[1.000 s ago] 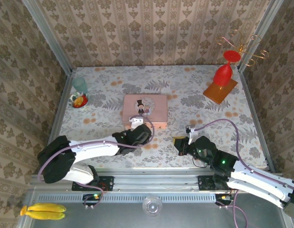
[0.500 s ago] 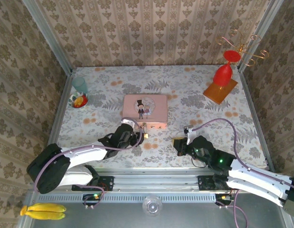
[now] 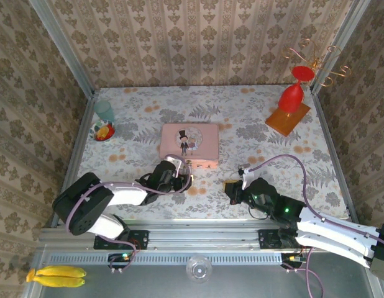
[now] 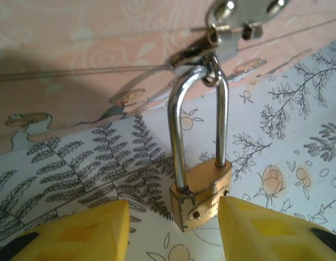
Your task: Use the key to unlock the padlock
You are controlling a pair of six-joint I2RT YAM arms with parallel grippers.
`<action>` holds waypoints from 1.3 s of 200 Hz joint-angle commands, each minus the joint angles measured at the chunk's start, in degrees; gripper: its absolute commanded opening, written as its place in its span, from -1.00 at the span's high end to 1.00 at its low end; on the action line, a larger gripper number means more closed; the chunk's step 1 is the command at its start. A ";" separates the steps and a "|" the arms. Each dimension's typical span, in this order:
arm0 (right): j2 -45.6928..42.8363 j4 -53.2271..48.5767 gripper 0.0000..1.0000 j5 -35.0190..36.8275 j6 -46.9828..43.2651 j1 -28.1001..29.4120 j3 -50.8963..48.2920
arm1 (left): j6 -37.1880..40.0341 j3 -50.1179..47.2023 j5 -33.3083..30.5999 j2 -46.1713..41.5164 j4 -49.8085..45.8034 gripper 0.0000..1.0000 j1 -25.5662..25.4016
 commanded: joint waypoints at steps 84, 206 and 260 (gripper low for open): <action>-1.18 1.66 1.00 2.10 1.73 0.69 -0.33 | -0.87 1.86 3.78 6.22 6.69 0.30 0.17; 2.35 2.51 1.00 4.30 8.21 0.69 -1.14 | -8.55 -4.04 0.68 4.50 20.02 0.84 -2.54; 3.22 3.97 1.00 3.92 13.66 0.69 -1.51 | -15.74 -3.81 2.56 1.98 20.55 0.88 -2.38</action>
